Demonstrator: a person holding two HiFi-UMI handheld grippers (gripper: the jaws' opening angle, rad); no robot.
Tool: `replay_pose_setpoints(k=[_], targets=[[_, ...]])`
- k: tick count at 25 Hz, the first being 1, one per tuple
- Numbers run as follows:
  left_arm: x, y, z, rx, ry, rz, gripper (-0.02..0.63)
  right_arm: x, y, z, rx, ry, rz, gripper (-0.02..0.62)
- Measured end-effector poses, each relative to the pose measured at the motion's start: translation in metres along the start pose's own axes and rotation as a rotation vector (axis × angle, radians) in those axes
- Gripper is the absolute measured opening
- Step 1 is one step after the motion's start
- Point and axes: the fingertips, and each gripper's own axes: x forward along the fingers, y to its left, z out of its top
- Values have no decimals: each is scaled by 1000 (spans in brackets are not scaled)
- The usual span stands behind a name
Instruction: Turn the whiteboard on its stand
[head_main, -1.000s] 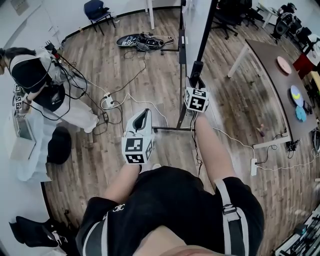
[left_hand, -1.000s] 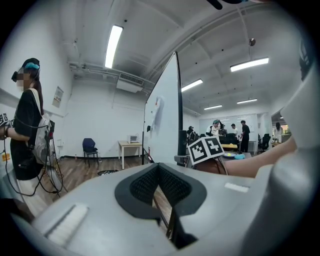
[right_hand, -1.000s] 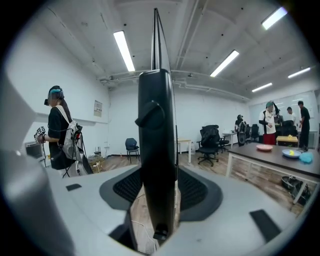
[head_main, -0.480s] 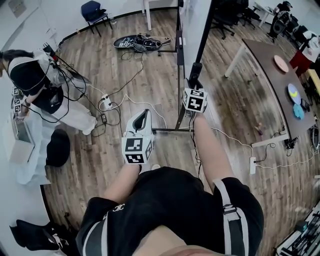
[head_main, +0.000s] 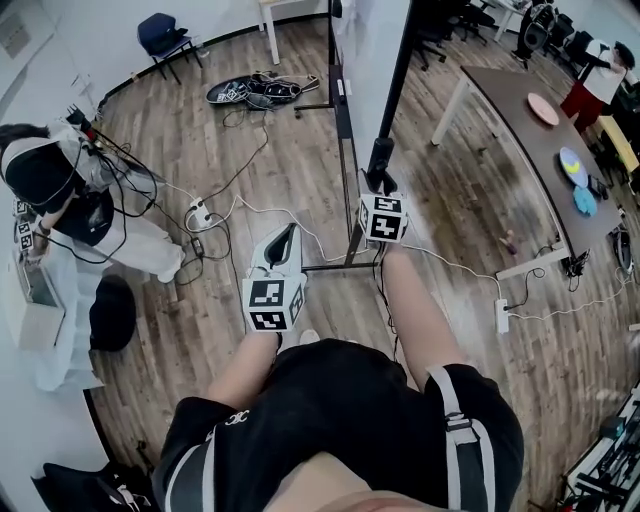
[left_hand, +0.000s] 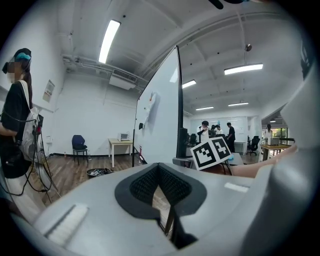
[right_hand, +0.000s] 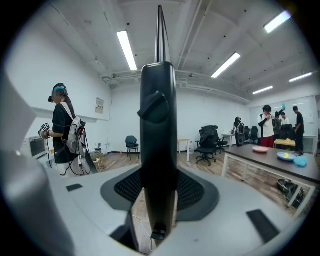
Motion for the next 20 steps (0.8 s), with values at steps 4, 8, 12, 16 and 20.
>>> replay_pose_setpoints(k=[4,8,12,16,20], targets=[[5,-17,-2,1,10,-39,11,-20,-4,-4,-1,-1,7,195],[8,-35,-1,10,12,-73,11,-42,-9,-9,-2,-8,18,195],[11,-50,-4,13,18,-101,11,-65,-14,-16,-1,-10,25,195],[13,-66,-6,19,23,-128,11,-90,-19,-23,0,-14,26,195],[14,-78,-7,25,25,-154,11,-108,-20,-28,-1,-18,27,195]])
